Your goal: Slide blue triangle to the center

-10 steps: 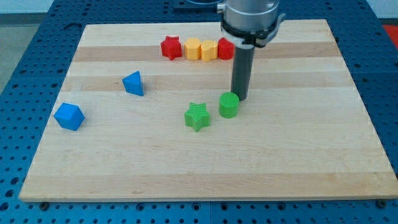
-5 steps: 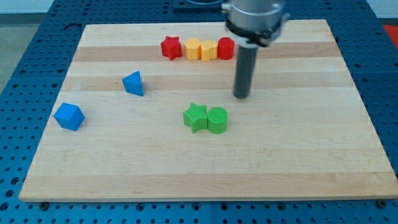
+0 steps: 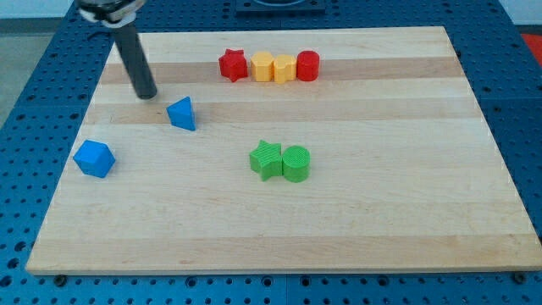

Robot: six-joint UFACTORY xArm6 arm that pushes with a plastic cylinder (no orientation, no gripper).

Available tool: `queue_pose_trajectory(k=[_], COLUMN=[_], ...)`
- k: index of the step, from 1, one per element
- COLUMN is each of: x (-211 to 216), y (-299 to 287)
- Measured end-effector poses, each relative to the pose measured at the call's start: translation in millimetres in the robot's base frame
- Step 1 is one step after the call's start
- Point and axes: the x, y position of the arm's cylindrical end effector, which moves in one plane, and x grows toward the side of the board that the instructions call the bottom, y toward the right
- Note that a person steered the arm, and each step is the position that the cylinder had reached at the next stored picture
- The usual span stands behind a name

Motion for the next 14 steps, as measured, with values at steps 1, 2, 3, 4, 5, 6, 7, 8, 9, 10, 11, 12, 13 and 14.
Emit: queue_pose_trajectory(k=[1, 2, 3, 4, 5, 6, 7, 8, 9, 10, 11, 12, 13, 14], x=[28, 60, 86, 88, 85, 77, 76, 72, 63, 64, 77, 79, 79, 74], y=[9, 77, 165, 241, 250, 239, 212, 206, 218, 217, 193, 149, 94, 59])
